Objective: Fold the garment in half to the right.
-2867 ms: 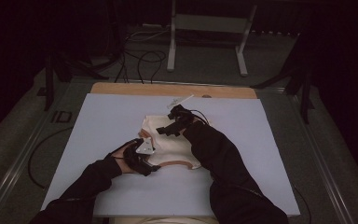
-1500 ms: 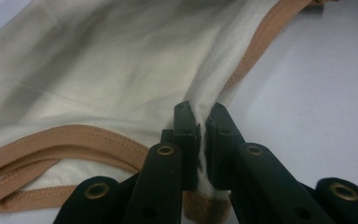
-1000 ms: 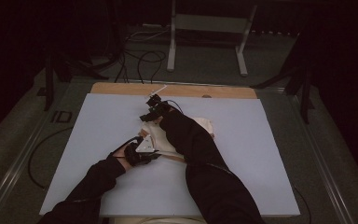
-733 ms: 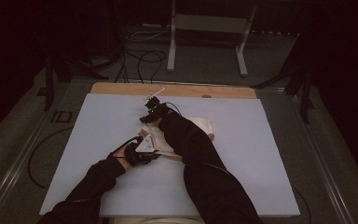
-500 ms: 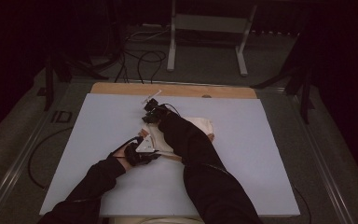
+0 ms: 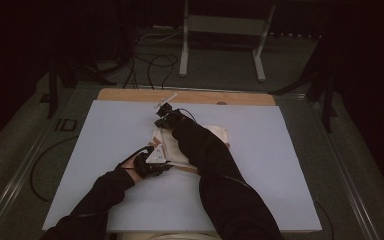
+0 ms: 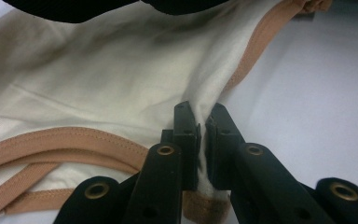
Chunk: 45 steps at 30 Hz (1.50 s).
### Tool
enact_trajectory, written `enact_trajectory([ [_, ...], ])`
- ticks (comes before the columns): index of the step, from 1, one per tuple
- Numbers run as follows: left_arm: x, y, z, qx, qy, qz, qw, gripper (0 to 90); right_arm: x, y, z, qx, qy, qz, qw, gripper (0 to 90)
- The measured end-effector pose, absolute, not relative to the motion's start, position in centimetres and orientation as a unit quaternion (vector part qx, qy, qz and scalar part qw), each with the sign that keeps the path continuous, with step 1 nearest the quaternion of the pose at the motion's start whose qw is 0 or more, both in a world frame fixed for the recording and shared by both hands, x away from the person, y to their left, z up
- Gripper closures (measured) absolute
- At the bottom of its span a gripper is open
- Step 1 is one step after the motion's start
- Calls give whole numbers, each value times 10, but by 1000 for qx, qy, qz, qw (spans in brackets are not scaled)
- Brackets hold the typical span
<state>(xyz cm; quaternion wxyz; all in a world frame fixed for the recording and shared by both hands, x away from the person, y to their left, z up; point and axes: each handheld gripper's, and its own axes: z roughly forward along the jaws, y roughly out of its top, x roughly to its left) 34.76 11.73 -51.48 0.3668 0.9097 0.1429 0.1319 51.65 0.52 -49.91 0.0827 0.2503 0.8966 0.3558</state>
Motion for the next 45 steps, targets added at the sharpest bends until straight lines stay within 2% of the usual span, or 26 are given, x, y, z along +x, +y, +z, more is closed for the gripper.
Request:
enact_trajectory([
  [29,340,108,-496,916,121,149,353,848,501,-35,-457,248,881,393,91,880],
  [45,341,90,-473,925,78,159,337,848,495,-73,-438,266,868,405,107,879],
])
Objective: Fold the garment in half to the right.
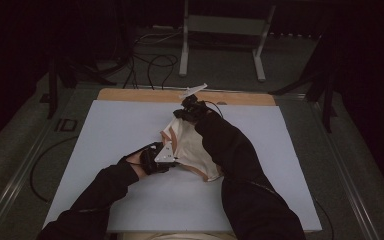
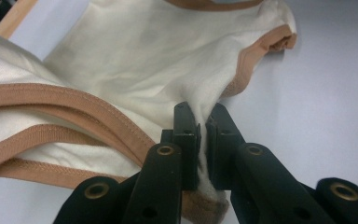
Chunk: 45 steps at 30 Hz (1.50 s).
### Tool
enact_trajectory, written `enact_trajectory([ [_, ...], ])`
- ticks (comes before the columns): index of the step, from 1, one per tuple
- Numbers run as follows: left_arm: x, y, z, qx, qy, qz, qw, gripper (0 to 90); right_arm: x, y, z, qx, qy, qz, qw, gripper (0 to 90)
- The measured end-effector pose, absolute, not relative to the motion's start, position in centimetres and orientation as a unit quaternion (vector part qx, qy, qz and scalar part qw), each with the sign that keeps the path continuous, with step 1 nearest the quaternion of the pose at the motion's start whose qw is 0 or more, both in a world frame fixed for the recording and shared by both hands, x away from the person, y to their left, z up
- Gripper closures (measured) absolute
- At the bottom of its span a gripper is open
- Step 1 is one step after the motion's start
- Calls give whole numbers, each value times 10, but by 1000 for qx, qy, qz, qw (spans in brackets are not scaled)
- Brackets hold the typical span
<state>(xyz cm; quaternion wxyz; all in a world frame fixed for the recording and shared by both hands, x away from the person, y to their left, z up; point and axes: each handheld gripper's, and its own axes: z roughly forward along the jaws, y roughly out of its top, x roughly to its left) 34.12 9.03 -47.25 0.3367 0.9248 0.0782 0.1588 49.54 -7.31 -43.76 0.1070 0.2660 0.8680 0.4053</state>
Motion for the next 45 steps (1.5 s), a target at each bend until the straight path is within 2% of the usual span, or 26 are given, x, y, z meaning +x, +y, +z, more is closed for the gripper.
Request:
enact_trajectory([
  [27,349,44,-469,944,26,136,299,845,490,-123,-444,290,855,415,110,879],
  [45,354,11,-477,952,23,110,284,843,491,-150,-458,303,845,427,111,878],
])
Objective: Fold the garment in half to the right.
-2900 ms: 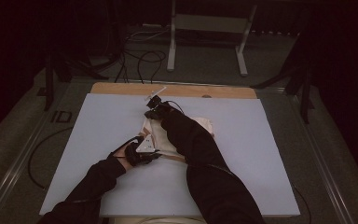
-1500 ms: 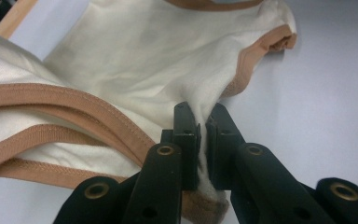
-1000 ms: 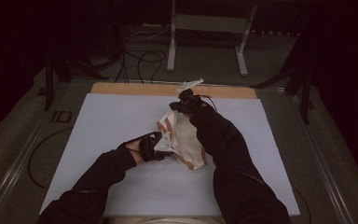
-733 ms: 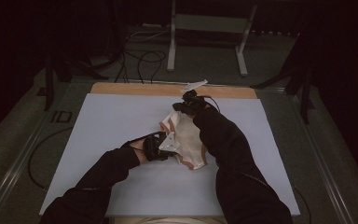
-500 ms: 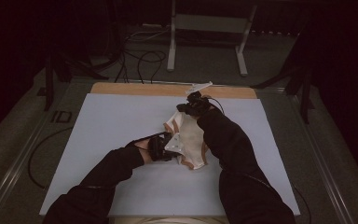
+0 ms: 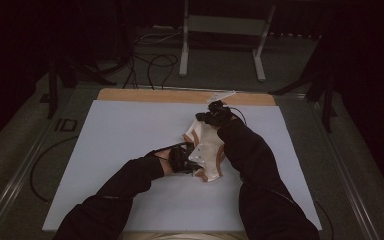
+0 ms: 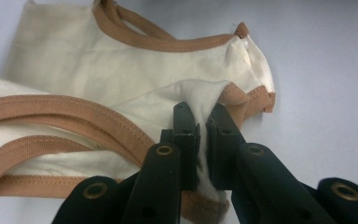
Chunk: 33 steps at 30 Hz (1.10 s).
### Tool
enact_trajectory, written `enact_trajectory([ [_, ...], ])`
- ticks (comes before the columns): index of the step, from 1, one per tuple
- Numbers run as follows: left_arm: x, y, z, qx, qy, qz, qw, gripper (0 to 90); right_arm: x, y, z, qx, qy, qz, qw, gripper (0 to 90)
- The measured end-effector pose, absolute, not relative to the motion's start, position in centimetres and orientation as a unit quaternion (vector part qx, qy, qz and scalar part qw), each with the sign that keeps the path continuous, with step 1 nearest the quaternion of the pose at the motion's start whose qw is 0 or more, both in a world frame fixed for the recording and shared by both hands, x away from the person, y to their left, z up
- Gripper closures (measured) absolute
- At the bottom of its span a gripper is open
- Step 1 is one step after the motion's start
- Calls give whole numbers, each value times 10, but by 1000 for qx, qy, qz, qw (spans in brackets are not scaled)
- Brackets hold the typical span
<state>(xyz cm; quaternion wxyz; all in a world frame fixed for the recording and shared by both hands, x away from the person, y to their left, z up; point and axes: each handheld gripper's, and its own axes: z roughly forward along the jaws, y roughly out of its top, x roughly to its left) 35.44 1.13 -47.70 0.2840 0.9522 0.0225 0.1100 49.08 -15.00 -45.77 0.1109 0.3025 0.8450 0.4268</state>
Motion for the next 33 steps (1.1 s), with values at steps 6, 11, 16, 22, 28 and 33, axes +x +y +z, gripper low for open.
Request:
enact_trajectory([
  [6,356,-2,-480,956,24,105,274,842,491,-162,-466,312,840,429,110,878],
  [11,357,-11,-480,959,22,101,265,842,490,-170,-471,321,837,429,110,878],
  [16,358,-19,-482,961,24,93,260,841,490,-177,-477,325,833,434,111,878],
  [22,359,-27,-488,963,31,86,253,829,491,-184,-484,329,833,430,114,878],
  [28,359,-35,-491,962,35,84,258,770,492,-193,-491,338,829,431,116,877],
  [33,358,-40,-491,958,40,79,271,683,493,-203,-493,347,827,427,117,876],
])
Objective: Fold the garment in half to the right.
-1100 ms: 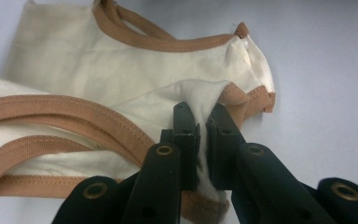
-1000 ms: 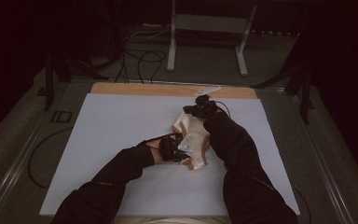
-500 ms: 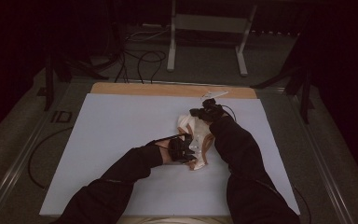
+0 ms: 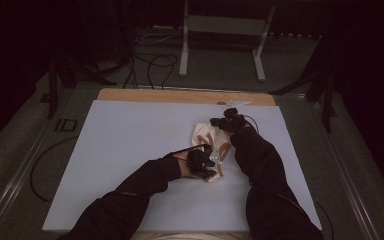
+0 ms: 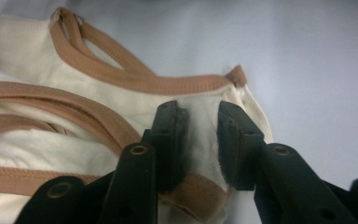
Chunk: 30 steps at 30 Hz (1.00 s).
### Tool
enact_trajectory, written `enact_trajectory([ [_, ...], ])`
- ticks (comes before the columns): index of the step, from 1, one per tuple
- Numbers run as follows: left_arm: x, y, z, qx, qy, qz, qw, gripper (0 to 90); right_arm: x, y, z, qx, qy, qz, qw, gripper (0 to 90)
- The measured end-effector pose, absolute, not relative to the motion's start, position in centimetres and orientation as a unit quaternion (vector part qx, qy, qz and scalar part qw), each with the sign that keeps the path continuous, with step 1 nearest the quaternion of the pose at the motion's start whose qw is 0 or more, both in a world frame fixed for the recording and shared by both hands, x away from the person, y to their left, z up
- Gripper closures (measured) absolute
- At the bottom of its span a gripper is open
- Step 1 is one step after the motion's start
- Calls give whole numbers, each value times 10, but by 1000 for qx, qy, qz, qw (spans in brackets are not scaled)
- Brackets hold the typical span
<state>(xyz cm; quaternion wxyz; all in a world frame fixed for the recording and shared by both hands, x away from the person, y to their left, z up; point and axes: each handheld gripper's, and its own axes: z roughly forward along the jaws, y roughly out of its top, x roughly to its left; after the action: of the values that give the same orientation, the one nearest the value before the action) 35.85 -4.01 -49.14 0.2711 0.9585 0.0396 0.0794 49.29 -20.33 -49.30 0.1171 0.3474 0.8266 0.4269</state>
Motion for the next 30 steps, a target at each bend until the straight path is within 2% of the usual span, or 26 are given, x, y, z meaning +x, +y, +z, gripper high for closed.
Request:
enact_trajectory([
  [8,359,-49,-492,956,41,71,280,643,494,-217,-500,365,820,425,115,861],
  [9,359,-49,-492,956,42,70,280,638,494,-217,-500,369,820,423,115,841],
  [10,359,-49,-492,956,41,70,280,631,494,-219,-501,374,819,420,114,781],
  [11,359,-49,-492,955,45,68,284,613,495,-220,-502,379,818,417,114,769],
  [13,360,-47,-491,954,50,62,289,572,495,-223,-502,382,819,412,121,673],
  [22,358,-35,-468,939,65,49,333,307,496,-227,-492,395,813,410,125,445],
  [24,358,-29,-460,936,65,43,344,239,495,-226,-487,392,814,411,126,435],
  [25,357,-25,-456,933,62,40,352,176,494,-225,-483,389,814,411,129,435],
  [27,356,-18,-450,926,69,41,370,131,490,-221,-475,382,814,416,131,429],
  [30,355,-3,-445,919,89,43,383,14,484,-213,-465,367,818,425,127,428],
])
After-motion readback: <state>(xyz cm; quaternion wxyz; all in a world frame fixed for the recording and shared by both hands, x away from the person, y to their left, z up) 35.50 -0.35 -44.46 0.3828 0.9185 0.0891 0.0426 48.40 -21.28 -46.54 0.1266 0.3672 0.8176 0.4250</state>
